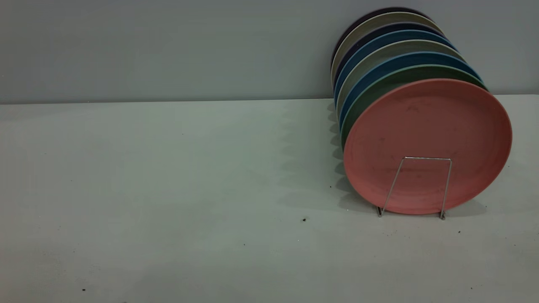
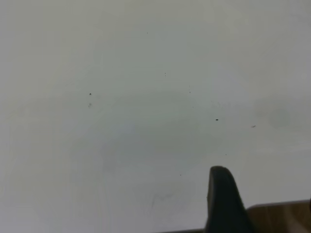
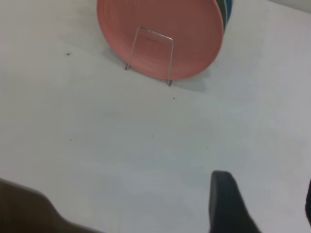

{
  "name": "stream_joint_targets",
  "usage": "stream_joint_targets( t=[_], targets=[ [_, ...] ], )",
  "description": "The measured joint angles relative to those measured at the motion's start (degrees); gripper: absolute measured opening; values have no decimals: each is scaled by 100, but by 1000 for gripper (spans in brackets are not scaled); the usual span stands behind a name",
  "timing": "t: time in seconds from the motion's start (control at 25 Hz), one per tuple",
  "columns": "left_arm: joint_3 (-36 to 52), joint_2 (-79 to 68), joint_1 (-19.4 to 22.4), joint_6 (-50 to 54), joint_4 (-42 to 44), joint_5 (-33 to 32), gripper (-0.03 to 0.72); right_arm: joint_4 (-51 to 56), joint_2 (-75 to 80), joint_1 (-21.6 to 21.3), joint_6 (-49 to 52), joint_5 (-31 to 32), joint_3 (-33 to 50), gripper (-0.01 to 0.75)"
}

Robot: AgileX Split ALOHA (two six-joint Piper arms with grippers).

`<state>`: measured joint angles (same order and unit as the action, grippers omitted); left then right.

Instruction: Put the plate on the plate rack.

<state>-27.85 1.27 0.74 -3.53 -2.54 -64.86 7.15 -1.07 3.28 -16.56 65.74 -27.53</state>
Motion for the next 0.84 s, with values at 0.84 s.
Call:
stream_joint_targets(
  t=[0.84],
  targets=[
    [0,0,0,0,0,0,455,89,0,0,161,0,0,402]
  ],
)
